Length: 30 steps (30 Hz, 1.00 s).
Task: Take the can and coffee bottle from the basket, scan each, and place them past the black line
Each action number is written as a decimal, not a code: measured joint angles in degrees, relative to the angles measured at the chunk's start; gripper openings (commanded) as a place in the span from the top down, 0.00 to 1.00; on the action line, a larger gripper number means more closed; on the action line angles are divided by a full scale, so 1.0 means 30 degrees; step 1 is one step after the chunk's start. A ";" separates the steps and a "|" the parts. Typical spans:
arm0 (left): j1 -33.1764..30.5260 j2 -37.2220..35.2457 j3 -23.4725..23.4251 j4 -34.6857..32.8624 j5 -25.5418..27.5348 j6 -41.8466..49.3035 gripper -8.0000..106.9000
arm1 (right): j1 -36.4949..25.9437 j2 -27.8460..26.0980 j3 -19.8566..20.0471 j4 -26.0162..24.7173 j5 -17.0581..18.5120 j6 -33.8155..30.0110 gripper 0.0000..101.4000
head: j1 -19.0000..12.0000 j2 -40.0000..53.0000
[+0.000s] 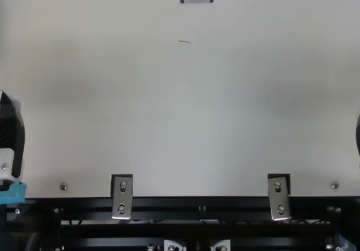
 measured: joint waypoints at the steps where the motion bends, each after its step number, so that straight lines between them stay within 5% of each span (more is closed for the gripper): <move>1: 0.0000 0.0000 0.0000 0.0000 0.0000 0.0000 0.15 | 0.0000 0.0000 0.0000 0.0000 0.0000 0.0000 0.00 | -0.0489 0.0489; 5: 0.0000 0.0000 0.0000 0.0000 0.0000 0.0000 0.15 | 0.0000 0.0000 0.0000 0.0000 0.0000 0.0000 0.00 | -0.1075 0.2151; 17: 0.0000 0.0000 0.0000 0.0000 0.0000 0.0000 0.15 | 0.0000 0.0000 0.0000 0.0000 0.0000 0.0000 0.00 | -0.5083 0.6354; 30: 0.0000 0.0000 0.0000 0.0000 0.0000 0.0000 0.15 | 0.0000 0.0000 0.0000 0.0000 0.0000 0.0000 0.00 | -0.5181 0.6452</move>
